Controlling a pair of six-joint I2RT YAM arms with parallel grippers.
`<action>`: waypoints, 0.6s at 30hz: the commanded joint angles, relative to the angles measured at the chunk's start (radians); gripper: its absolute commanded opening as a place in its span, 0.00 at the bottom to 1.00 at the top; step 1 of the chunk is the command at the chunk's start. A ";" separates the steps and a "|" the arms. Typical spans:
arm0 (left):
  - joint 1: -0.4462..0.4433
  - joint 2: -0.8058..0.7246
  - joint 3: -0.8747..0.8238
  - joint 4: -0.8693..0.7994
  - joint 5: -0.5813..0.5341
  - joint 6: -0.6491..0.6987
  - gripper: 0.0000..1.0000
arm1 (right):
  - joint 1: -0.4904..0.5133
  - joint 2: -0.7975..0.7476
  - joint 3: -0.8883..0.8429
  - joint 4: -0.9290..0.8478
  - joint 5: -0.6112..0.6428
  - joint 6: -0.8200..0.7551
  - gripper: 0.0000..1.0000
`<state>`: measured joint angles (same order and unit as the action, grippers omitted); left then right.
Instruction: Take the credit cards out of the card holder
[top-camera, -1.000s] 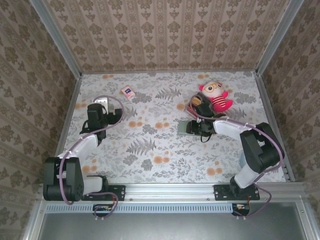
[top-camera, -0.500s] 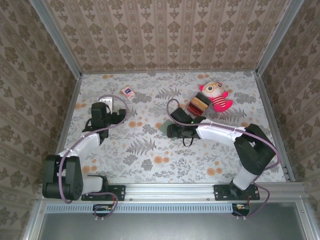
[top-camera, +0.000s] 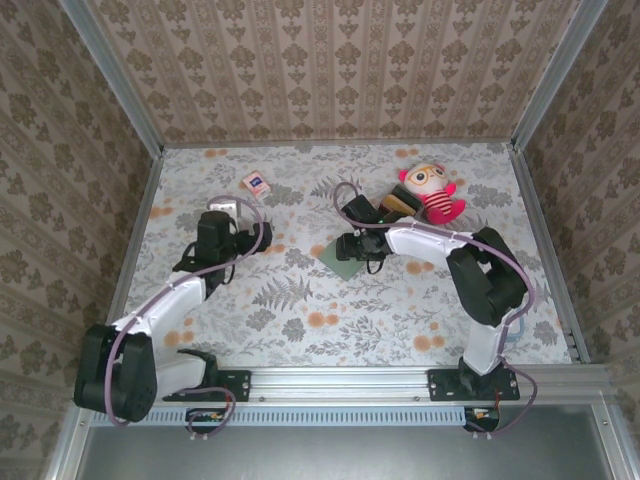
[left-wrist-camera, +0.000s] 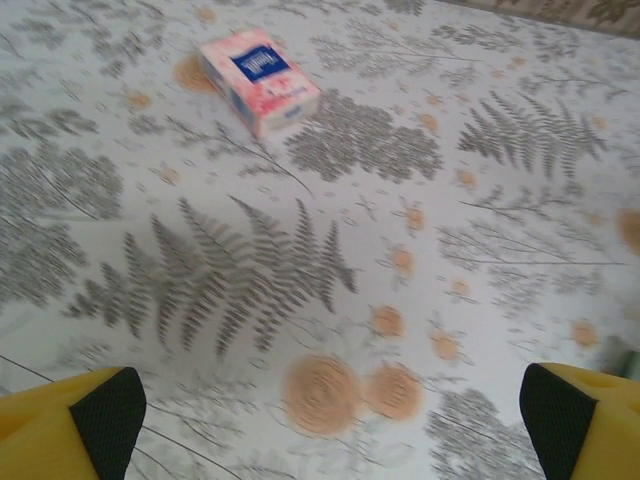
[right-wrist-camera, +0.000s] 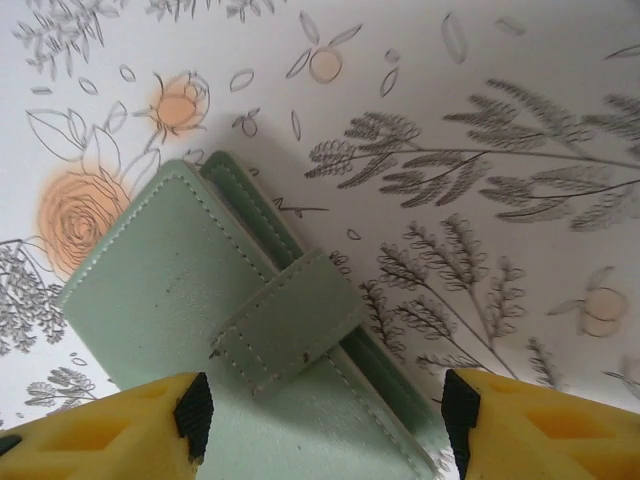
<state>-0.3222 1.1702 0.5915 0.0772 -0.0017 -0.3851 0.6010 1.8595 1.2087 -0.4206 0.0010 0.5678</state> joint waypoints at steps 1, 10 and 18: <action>-0.035 -0.034 -0.041 -0.054 0.022 -0.214 1.00 | 0.012 0.039 0.043 -0.027 -0.051 -0.011 0.64; -0.118 -0.036 -0.139 -0.005 0.137 -0.493 0.90 | 0.083 0.064 0.015 0.008 -0.110 0.026 0.57; -0.189 0.035 -0.212 0.137 0.225 -0.649 0.73 | 0.118 0.066 0.014 0.071 -0.202 0.089 0.53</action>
<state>-0.4870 1.1824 0.4000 0.1318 0.1661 -0.9321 0.7139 1.9121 1.2224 -0.3756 -0.1406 0.6121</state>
